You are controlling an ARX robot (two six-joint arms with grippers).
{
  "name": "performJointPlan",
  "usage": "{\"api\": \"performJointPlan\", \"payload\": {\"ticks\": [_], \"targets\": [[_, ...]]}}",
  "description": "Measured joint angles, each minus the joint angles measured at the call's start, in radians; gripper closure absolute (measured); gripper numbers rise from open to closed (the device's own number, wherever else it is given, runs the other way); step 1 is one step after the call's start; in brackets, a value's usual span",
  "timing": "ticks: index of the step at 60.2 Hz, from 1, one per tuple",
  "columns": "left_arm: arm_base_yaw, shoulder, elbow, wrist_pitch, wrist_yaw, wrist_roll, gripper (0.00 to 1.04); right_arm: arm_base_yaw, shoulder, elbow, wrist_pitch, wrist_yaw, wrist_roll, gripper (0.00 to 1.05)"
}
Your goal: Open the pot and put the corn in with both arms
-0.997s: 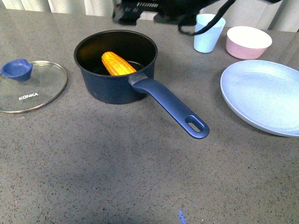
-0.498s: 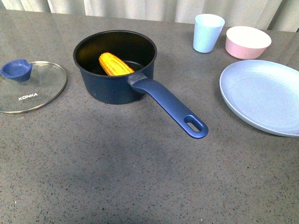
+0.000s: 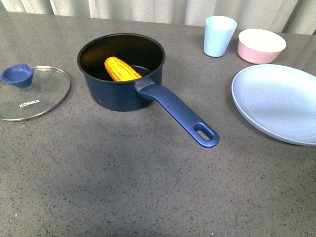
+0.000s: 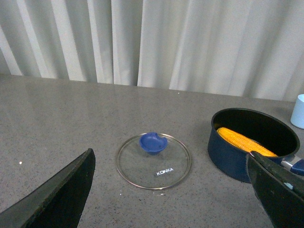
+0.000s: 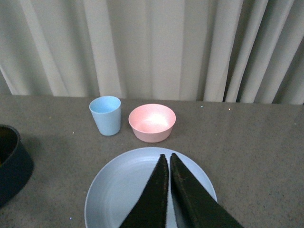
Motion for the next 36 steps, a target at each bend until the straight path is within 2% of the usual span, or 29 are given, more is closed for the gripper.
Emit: {"api": "performJointPlan", "payload": {"ticks": [1, 14, 36], "targets": [[0.000, 0.000, 0.000, 0.000, 0.000, 0.000, 0.09, 0.000, -0.010, -0.011, 0.000, 0.000, -0.001, 1.03], [0.000, 0.000, 0.000, 0.000, 0.000, 0.000, 0.09, 0.000, -0.134, -0.112, -0.019, 0.000, -0.005, 1.03], [0.000, 0.000, 0.000, 0.000, 0.000, 0.000, 0.09, 0.000, -0.343, -0.204, -0.140, 0.000, -0.005, 1.03]]}}
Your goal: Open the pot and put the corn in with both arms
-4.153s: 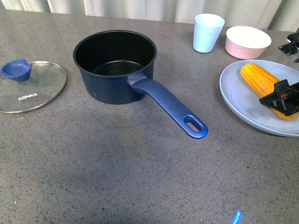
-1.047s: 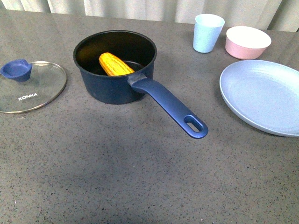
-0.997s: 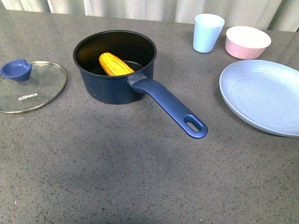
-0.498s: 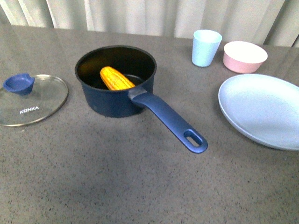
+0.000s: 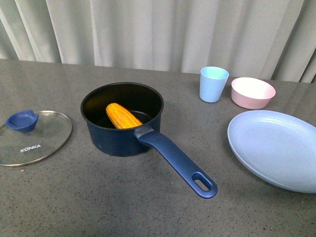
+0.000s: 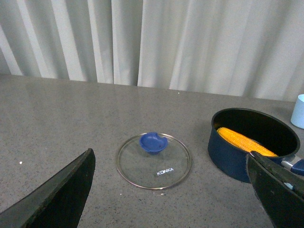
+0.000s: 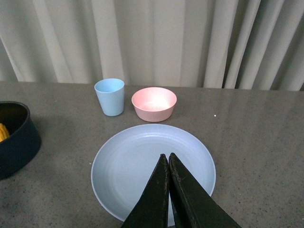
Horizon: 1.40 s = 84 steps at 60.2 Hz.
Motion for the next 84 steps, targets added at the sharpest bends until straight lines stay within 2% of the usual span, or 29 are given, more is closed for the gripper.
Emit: {"api": "performJointPlan", "payload": {"ticks": [9, 16, 43, 64, 71, 84], "targets": [[0.000, 0.000, 0.000, 0.000, 0.000, 0.000, 0.09, 0.000, -0.075, -0.021, -0.055, 0.000, 0.000, 1.03], [0.000, 0.000, 0.000, 0.000, 0.000, 0.000, 0.09, 0.000, -0.101, -0.036, -0.039, 0.000, 0.000, 1.03], [0.000, 0.000, 0.000, 0.000, 0.000, 0.000, 0.09, 0.000, -0.316, -0.036, -0.247, 0.003, 0.000, 1.03], [0.000, 0.000, 0.000, 0.000, 0.000, 0.000, 0.09, 0.000, -0.411, -0.036, -0.341, 0.003, 0.000, 1.03], [0.000, 0.000, 0.000, 0.000, 0.000, 0.000, 0.09, 0.000, -0.546, -0.035, -0.505, 0.003, 0.000, 1.03], [0.000, 0.000, 0.000, 0.000, 0.000, 0.000, 0.09, 0.000, -0.582, -0.035, -0.519, 0.003, 0.000, 1.03]]}}
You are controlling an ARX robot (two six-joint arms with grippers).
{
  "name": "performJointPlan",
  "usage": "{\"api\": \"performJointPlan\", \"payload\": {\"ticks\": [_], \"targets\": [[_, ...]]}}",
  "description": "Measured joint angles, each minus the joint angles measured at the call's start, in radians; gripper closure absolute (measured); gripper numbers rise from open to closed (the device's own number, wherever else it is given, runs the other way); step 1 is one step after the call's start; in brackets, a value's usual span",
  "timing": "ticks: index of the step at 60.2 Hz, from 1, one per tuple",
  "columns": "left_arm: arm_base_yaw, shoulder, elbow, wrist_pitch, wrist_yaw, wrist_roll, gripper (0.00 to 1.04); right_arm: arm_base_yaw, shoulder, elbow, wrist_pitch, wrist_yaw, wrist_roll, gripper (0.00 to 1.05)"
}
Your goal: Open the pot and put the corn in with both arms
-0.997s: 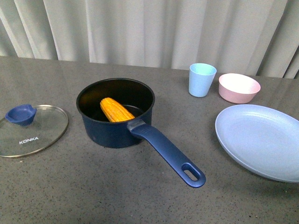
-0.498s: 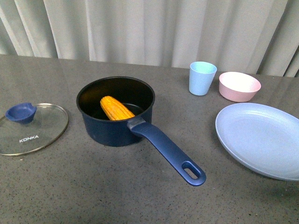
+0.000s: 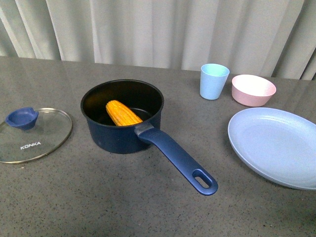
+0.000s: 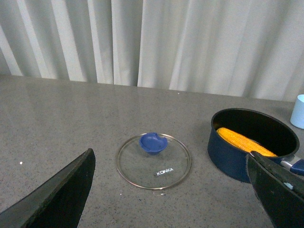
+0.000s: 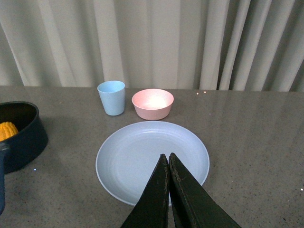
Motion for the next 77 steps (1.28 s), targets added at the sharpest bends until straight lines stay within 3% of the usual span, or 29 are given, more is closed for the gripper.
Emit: {"api": "performJointPlan", "payload": {"ticks": [13, 45, 77], "targets": [[0.000, 0.000, 0.000, 0.000, 0.000, 0.000, 0.09, 0.000, -0.001, 0.000, -0.001, 0.000, 0.000, 1.01], [0.000, 0.000, 0.000, 0.000, 0.000, 0.000, 0.09, 0.000, -0.002, 0.000, 0.000, 0.000, 0.000, 0.08], [0.000, 0.000, 0.000, 0.000, 0.000, 0.000, 0.09, 0.000, -0.002, 0.000, 0.000, 0.000, 0.000, 0.09]]}}
